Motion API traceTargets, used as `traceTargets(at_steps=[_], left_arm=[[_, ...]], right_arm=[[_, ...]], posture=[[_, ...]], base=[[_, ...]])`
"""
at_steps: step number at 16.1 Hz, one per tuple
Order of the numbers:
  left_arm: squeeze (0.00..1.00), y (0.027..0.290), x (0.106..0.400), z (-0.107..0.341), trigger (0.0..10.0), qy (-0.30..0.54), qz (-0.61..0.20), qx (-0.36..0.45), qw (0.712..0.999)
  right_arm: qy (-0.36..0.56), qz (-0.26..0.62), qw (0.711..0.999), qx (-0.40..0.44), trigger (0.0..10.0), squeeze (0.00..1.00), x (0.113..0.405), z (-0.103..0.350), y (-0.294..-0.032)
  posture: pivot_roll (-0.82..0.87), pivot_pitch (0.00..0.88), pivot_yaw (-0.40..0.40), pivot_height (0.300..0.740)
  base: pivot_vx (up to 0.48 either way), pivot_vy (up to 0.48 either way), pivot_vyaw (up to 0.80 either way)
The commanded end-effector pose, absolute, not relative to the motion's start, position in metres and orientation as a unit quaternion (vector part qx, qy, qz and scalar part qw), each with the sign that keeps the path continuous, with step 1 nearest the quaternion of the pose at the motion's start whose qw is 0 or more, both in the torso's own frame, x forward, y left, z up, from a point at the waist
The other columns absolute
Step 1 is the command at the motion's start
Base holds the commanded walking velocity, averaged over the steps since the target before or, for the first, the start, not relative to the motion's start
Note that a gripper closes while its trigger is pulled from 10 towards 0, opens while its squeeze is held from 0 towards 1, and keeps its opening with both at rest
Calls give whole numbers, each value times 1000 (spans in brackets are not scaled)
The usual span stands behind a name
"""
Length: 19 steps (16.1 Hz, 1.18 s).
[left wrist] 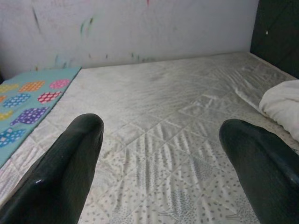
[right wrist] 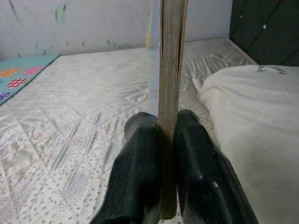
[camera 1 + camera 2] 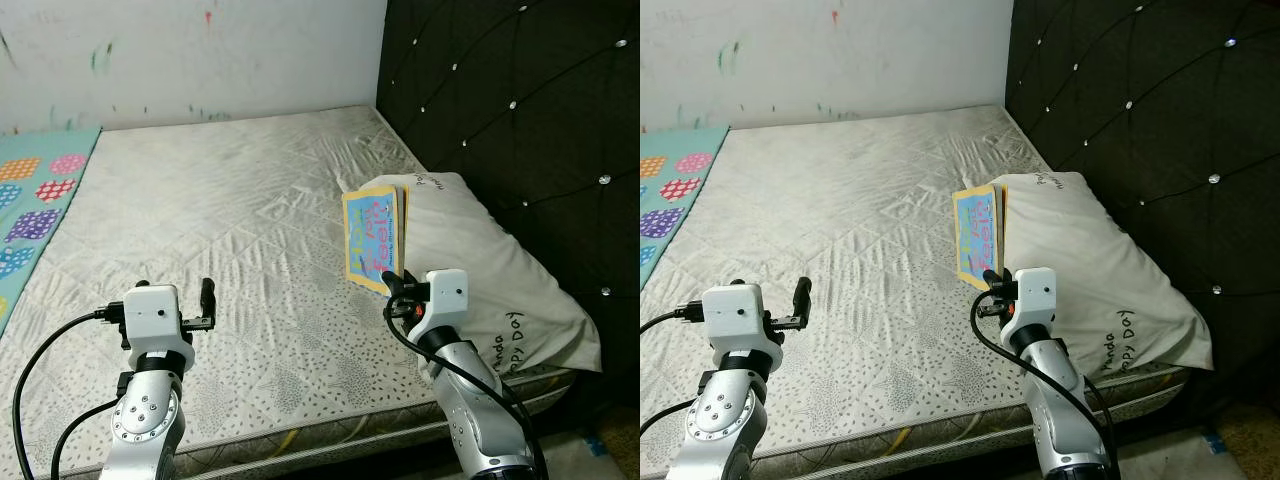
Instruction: Clean up the room
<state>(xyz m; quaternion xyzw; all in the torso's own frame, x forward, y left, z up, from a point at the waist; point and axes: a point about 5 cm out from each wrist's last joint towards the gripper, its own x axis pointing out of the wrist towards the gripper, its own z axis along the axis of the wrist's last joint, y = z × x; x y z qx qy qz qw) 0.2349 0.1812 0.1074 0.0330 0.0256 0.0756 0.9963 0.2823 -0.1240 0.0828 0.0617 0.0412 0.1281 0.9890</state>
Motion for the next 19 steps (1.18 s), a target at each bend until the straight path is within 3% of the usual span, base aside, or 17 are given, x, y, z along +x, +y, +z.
traceTargets(at_steps=[1, 7, 19], left_arm=[[0, 182, 235, 106, 10000, 32, 73, 33, 996], [0, 182, 233, 105, 10000, 37, 74, 29, 996], [0, 182, 235, 107, 10000, 30, 67, 10, 997]], right_arm=[[10, 139, 988, 58, 10000, 0, 285, 96, -121], [12, 140, 988, 57, 10000, 0, 284, 96, -121], [1, 161, 986, 52, 10000, 0, 287, 98, -118]], posture=[[-73, 0, 6, 685], [-74, 0, 4, 615], [-75, 0, 6, 615]], base=[[0, 0, 0], [0, 0, 0], [0, 0, 0]])
